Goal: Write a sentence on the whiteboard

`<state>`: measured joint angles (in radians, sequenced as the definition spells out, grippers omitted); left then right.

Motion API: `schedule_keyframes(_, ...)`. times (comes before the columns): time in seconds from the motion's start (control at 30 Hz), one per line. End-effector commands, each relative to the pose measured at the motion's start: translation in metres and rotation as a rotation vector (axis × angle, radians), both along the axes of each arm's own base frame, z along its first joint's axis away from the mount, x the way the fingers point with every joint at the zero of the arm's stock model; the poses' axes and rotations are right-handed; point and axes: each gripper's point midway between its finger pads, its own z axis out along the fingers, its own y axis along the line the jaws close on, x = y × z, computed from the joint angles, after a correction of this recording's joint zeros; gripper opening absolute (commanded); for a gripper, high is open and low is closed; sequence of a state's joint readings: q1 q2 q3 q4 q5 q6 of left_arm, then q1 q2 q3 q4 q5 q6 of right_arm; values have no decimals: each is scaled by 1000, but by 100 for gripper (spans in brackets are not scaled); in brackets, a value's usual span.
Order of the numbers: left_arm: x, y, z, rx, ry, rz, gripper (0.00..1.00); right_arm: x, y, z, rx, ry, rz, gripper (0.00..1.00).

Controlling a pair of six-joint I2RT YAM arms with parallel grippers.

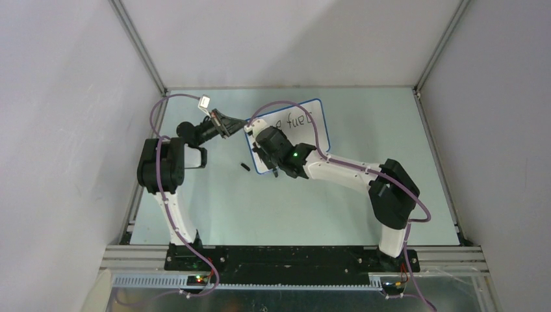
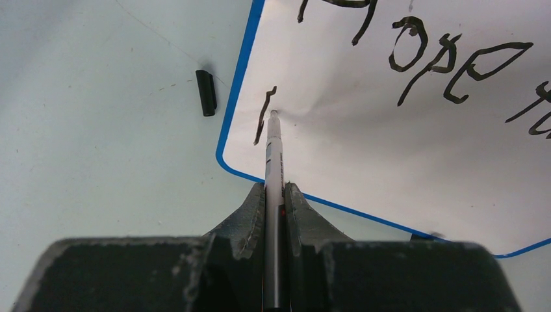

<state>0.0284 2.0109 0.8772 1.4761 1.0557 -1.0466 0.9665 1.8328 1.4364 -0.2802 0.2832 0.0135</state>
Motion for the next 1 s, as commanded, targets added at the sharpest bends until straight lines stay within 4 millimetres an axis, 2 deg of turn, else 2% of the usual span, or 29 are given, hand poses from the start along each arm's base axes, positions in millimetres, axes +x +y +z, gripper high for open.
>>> schedule_keyframes(0.0,-5,-4,10,12,-69,-31,0,9,-3,17,17,-36,-19,0)
schedule_keyframes(0.3,-5,-4,10,12,-69,-31,0,9,-9,12,8,-25,-29,0)
schedule_keyframes(0.4,-9,-14,10,12,-70,-55,0,6,-7,13,14,-25,-20,0)
schedule_keyframes(0.67,-9,-15,10,12,-70,-55,0,2,3,15,23,-35,9,0)
schedule_keyframes(0.97,-9,-14,10,12,-70,-55,0,2,4,11,16,-29,12,0)
